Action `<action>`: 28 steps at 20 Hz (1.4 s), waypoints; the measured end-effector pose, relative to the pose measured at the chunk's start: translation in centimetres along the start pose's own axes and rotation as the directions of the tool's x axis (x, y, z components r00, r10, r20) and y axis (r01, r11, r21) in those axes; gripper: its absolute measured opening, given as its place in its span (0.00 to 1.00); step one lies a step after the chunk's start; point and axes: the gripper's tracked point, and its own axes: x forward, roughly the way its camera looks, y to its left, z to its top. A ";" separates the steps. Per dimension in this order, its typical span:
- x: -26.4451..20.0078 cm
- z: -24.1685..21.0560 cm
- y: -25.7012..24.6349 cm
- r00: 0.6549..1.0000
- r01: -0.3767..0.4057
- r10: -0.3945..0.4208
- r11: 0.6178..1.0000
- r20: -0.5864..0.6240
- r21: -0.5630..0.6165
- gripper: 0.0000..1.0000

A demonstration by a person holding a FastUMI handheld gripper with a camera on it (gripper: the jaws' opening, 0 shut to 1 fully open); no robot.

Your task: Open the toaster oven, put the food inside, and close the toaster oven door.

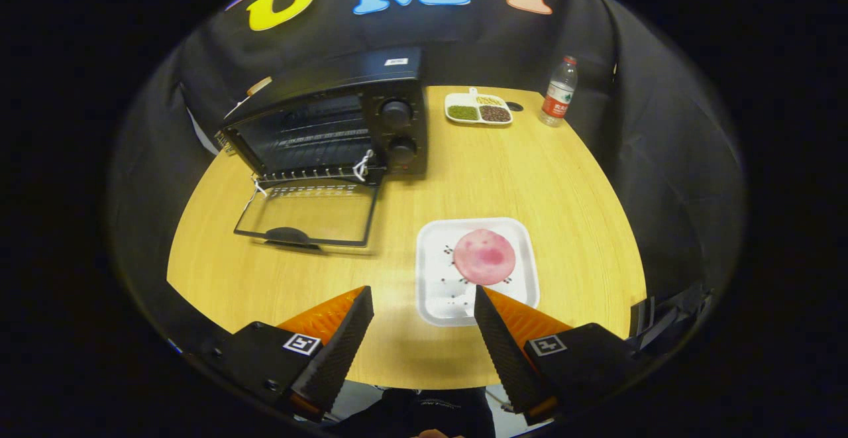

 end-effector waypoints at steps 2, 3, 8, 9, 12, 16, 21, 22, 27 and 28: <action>0.8 0.0 -2.9 1.000 0.017 -0.018 0.999 -0.017 -0.041 0.98; 1.1 0.0 -4.3 0.999 0.023 -0.024 0.998 -0.024 -0.061 0.98; 3.5 0.2 -9.2 0.996 -0.005 -0.001 0.998 -0.085 -0.065 0.98; 4.2 0.2 -9.9 0.996 -0.011 0.005 0.998 -0.094 -0.069 0.98; 5.8 -0.1 -11.1 0.991 -0.030 0.017 0.996 -0.134 -0.089 0.98; 7.4 -1.0 -12.1 0.982 -0.031 0.014 0.995 -0.189 -0.093 0.98; 8.7 -2.2 -12.3 0.964 -0.042 0.019 0.996 -0.266 -0.078 0.92; 8.8 -2.2 -12.2 0.961 -0.041 0.020 0.997 -0.275 -0.071 0.86; 9.5 -3.3 -11.6 0.938 -0.054 0.030 0.997 -0.345 -0.058 0.52; 9.2 -2.6 -11.6 0.940 -0.056 0.037 0.997 -0.340 -0.047 0.43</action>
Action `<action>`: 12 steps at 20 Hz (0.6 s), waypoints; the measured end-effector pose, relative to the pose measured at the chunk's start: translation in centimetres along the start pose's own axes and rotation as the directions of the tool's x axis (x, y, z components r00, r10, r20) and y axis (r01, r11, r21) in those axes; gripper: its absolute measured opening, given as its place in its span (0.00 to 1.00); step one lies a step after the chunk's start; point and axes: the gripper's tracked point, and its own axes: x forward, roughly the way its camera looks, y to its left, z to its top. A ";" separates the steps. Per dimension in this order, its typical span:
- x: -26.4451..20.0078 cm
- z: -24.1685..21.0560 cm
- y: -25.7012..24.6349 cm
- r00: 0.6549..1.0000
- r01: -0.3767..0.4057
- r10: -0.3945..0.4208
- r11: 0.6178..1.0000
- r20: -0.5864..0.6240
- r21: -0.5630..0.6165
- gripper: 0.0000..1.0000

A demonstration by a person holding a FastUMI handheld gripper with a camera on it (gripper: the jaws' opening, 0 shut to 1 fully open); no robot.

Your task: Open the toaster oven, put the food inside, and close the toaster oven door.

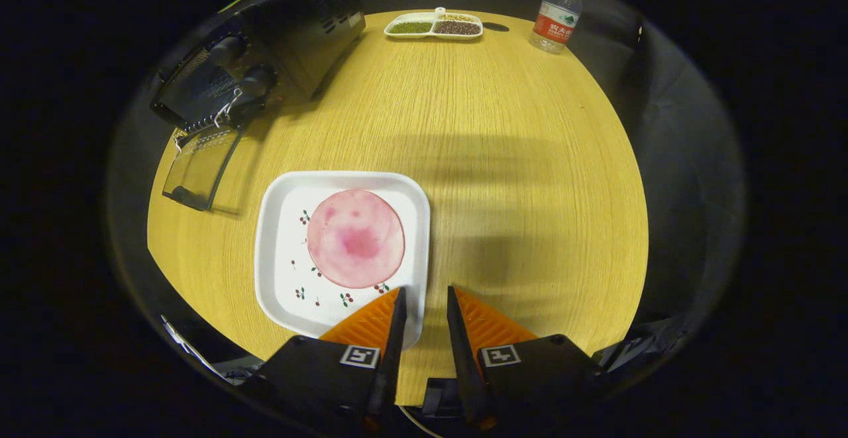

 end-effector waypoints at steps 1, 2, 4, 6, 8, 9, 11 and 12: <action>0.6 -0.3 0.1 1.000 -0.013 0.013 1.000 -0.005 0.005 0.35; 0.7 -0.3 0.1 1.000 -0.020 0.020 1.000 -0.011 0.011 0.32; 0.9 -0.4 0.4 0.998 -0.049 0.052 0.997 -0.041 0.060 0.30; 0.8 -0.2 0.2 0.996 -0.050 0.058 0.991 -0.066 0.123 0.16; 0.5 -0.3 0.3 0.995 -0.054 0.065 0.990 -0.077 0.130 0.11; 0.7 -0.3 0.3 0.995 -0.061 0.069 0.992 -0.071 0.107 0.11; 0.5 -0.1 0.3 0.996 -0.069 0.072 0.996 -0.049 0.064 0.06; 1.0 -0.2 0.2 0.996 -0.069 0.072 0.995 -0.045 0.066 0.06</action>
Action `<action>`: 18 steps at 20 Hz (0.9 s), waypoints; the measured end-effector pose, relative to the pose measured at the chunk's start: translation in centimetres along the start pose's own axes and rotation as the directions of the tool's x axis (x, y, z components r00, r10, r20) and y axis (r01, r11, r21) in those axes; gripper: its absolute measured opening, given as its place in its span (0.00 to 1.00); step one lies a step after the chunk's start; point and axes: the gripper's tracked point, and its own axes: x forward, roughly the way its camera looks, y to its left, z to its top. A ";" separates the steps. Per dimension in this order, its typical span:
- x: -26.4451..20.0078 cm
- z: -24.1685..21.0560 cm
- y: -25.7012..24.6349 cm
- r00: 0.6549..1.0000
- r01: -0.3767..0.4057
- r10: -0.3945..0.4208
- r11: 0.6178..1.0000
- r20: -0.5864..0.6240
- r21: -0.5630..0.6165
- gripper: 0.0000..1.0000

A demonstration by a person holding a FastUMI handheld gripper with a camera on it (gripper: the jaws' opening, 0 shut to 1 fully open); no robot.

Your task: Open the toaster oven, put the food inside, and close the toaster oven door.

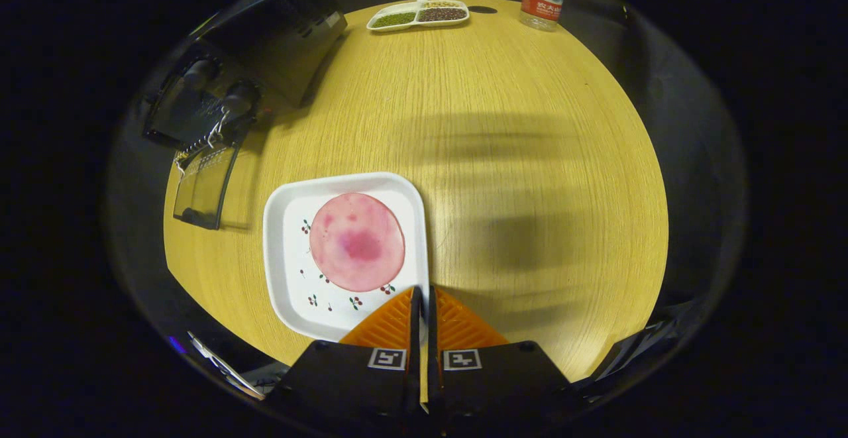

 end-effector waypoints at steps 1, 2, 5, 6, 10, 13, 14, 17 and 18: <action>-0.4 0.3 0.2 1.000 -0.011 0.011 1.000 0.012 0.002 0.03; -0.2 0.1 0.2 1.000 -0.025 0.025 1.000 0.008 -0.009 0.03; -0.1 0.0 0.1 0.998 -0.069 0.069 0.998 0.001 0.012 0.02; -0.3 0.0 0.2 0.996 -0.090 0.090 0.995 0.002 0.035 0.02; -0.7 -0.4 0.3 0.991 -0.133 0.132 0.990 0.025 0.055 0.02; -1.3 -0.5 0.6 0.986 -0.167 0.166 0.984 0.034 0.061 0.02; -1.6 -0.3 0.7 0.984 -0.177 0.174 0.982 0.039 0.072 0.01; -2.6 -0.1 0.7 0.981 -0.176 0.170 0.983 0.089 0.058 0.01; -3.0 -0.2 0.9 0.981 -0.174 0.167 0.983 0.100 0.064 0.01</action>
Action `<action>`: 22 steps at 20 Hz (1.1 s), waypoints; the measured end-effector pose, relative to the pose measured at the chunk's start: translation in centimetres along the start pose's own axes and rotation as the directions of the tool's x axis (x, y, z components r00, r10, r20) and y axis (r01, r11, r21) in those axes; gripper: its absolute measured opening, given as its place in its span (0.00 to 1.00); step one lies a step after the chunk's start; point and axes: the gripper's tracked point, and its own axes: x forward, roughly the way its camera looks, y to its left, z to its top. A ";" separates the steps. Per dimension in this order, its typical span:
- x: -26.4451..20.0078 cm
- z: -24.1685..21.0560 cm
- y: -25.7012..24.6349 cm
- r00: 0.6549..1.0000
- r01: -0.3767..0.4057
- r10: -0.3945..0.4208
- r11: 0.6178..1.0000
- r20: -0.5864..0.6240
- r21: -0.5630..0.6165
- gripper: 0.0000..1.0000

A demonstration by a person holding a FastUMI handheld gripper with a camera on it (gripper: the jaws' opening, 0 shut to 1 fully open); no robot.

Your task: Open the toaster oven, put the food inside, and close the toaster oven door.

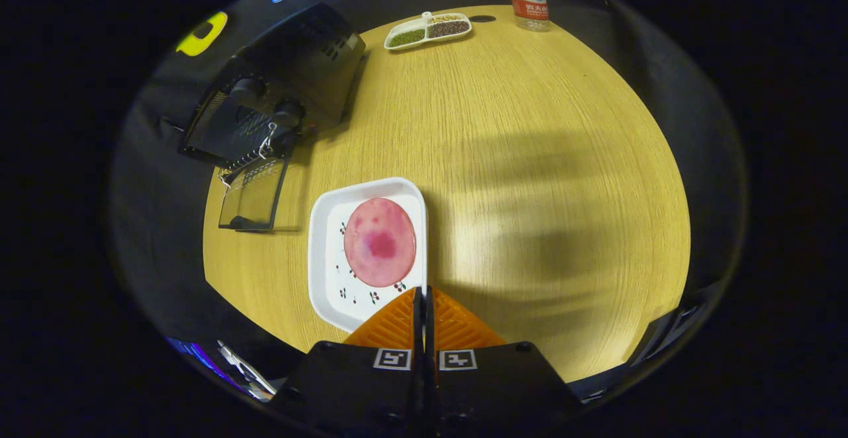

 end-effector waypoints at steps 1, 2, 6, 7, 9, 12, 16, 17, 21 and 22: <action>-0.1 0.0 0.5 1.000 -0.009 0.009 1.000 0.008 0.016 0.02; -0.6 0.0 0.9 1.000 -0.018 0.017 0.999 0.018 0.039 0.01; -2.7 -0.8 3.0 0.996 -0.048 0.041 0.995 0.081 0.086 0.01; -3.5 -1.1 3.6 0.994 -0.060 0.050 0.992 0.098 0.109 0.01; -4.3 -1.4 5.2 0.989 -0.093 0.074 0.983 0.125 0.159 0.01; -5.7 -1.8 7.8 0.979 -0.149 0.115 0.969 0.170 0.199 0.01; -6.6 -2.4 11.3 0.960 -0.223 0.164 0.938 0.229 0.265 0.01; -6.8 -2.7 12.2 0.954 -0.244 0.178 0.928 0.240 0.283 0.01; -7.3 -3.2 15.6 0.933 -0.308 0.215 0.892 0.288 0.332 0.01; -7.4 -3.3 16.4 0.929 -0.318 0.222 0.888 0.296 0.332 0.02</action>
